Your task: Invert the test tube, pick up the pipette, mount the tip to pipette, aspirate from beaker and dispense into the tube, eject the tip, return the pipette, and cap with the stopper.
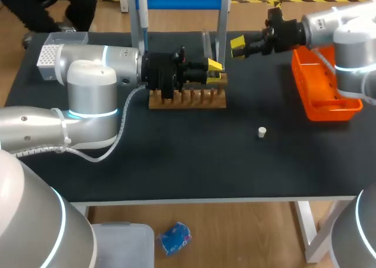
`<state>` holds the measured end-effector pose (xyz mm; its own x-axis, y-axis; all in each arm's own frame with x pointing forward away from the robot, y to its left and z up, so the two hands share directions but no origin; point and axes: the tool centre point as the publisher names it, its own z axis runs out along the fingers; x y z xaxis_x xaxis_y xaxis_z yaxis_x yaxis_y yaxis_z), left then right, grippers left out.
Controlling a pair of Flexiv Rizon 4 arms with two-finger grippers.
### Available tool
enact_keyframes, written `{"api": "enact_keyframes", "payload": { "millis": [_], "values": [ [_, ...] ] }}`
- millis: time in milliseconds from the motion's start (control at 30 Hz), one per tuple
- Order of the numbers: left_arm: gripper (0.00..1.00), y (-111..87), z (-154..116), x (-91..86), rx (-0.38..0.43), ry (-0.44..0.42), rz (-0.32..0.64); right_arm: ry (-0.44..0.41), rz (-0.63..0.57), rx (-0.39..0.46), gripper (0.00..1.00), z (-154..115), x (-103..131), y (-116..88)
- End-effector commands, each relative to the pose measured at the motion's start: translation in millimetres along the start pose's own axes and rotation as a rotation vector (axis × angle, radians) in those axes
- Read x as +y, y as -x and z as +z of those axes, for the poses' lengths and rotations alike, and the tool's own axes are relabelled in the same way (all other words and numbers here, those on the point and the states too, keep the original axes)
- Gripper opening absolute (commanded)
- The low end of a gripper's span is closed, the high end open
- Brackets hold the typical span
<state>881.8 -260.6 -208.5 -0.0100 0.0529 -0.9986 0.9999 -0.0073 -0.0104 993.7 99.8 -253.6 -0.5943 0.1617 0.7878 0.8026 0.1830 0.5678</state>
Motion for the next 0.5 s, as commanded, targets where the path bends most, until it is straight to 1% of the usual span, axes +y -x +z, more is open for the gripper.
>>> {"api": "enact_keyframes", "payload": {
  "millis": [33, 367, 400, 467, 500],
  "values": [
    [0.0, 0.1, 1, -0.8, -0.001, 0.004, 0.003, -0.136, -0.404, -0.24, 1.0, 0, 3, -5],
    [0.0, 0.1, 1, -0.8, -0.001, 0.004, 0.003, -0.136, -0.404, -0.24, 1.0, 0, 3, -5],
    [0.0, 0.1, 1, -0.8, -0.001, 0.004, 0.003, -0.157, -0.483, -0.257, 1.0, 4, 0, -1],
    [0.0, 0.1, 1, -0.8, -0.001, 0.004, 0.003, -0.191, -0.517, -0.22, 1.0, 10, -7, 7],
    [0.0, 0.1, 1, -0.8, -0.001, 0.004, 0.003, -0.198, -0.577, -0.239, 1.0, 12, -10, 10]
  ]
}}
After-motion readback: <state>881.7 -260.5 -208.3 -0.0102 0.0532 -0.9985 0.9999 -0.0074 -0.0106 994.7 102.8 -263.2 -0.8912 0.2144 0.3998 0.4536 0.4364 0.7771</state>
